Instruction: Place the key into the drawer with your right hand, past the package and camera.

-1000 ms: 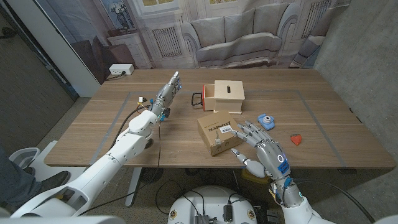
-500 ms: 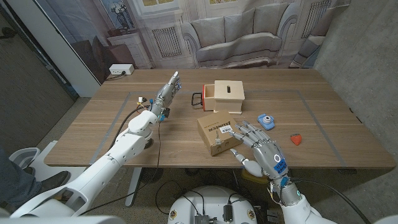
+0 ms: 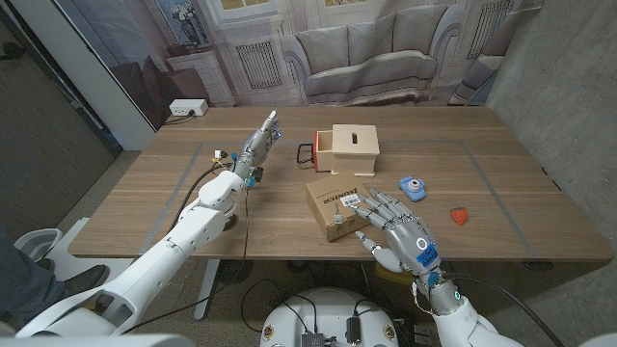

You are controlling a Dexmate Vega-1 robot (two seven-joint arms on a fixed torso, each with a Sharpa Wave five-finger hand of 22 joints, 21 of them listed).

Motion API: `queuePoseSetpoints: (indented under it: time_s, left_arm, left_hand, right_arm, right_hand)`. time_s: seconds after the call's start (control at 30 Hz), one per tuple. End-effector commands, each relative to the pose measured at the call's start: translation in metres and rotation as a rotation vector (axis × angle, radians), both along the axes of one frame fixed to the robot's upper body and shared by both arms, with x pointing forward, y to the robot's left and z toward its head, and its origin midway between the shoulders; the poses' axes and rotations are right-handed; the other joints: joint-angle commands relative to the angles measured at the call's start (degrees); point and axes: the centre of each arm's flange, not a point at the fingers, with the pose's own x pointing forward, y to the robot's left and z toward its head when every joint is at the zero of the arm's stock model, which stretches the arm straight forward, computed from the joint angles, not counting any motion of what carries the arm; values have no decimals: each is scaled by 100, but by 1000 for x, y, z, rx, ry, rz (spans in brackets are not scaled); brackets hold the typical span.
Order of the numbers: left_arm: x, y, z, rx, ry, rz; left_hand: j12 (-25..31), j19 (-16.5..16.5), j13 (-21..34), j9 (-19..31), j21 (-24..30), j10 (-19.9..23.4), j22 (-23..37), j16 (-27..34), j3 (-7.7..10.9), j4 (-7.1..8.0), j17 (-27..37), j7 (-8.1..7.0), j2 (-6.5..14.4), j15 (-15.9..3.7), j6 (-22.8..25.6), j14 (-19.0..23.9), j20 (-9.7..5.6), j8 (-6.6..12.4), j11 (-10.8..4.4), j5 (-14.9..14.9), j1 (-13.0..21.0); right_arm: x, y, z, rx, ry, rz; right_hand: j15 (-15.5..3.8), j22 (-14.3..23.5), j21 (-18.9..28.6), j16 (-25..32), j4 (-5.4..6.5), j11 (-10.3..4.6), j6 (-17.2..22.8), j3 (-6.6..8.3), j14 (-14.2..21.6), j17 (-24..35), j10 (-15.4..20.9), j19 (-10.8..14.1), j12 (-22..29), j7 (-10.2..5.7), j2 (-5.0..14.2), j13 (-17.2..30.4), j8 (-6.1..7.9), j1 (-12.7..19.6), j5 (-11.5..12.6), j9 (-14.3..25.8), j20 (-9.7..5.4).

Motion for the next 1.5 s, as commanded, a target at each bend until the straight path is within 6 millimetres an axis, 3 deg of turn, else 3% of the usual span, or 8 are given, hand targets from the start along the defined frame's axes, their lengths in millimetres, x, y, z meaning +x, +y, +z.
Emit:
queuePoseSetpoints:
  time_s: [0.03, 0.33, 0.63, 1.5]
  left_arm:
    - [2, 1, 1, 1, 2, 0]
    - [5, -3, 4, 5, 1, -9]
    - [8, -1, 2, 1, 10, -7]
    - [7, 2, -1, -8, 13, -2]
  left_hand:
    - [-20, -43, 17, 7, -23, 26, 15, -1, -42, 10, 19, 9, 16, 24, 34, 11, -81, -8, -17, -31, 32]
    - [-19, -47, 17, 7, -24, 32, 15, -1, -50, 12, 19, 4, 21, 28, 33, 10, -77, -9, -25, -32, 33]
    - [-24, -50, 17, 7, -25, 23, 15, -1, -59, 15, 19, 10, 25, 26, 35, 10, -75, -10, -32, -33, 32]
    - [-21, -63, 18, 8, -27, 39, 16, 1, -88, 27, 20, 0, 37, 19, 52, 14, -66, -8, -34, -35, 28]
  right_arm:
    - [6, 5, -7, -15, 11, -41]
    - [14, 7, -12, -22, 29, -52]
    - [18, 10, -16, -36, 44, -56]
    - [28, 25, -10, -97, -1, -1]
  right_hand:
    - [-795, 24, -70, -16, -10, -74, -41, 64, -107, 7, -110, -87, -6, 7, -13, 9, -42, 373, 64, 52, -788]
    - [-856, 38, -137, 11, 59, -129, -67, -30, -178, 20, -242, -133, -20, 5, 9, 16, -50, 683, 53, 94, -854]
    - [-844, 45, -168, 31, 148, -132, -62, -178, -197, 31, -279, -129, -7, 4, 2, 14, -62, 732, 33, 97, -858]
    - [-831, 58, -212, 66, 245, -111, 32, -381, -183, 48, -300, -111, 35, 4, 175, 18, -47, 951, 13, 117, -826]
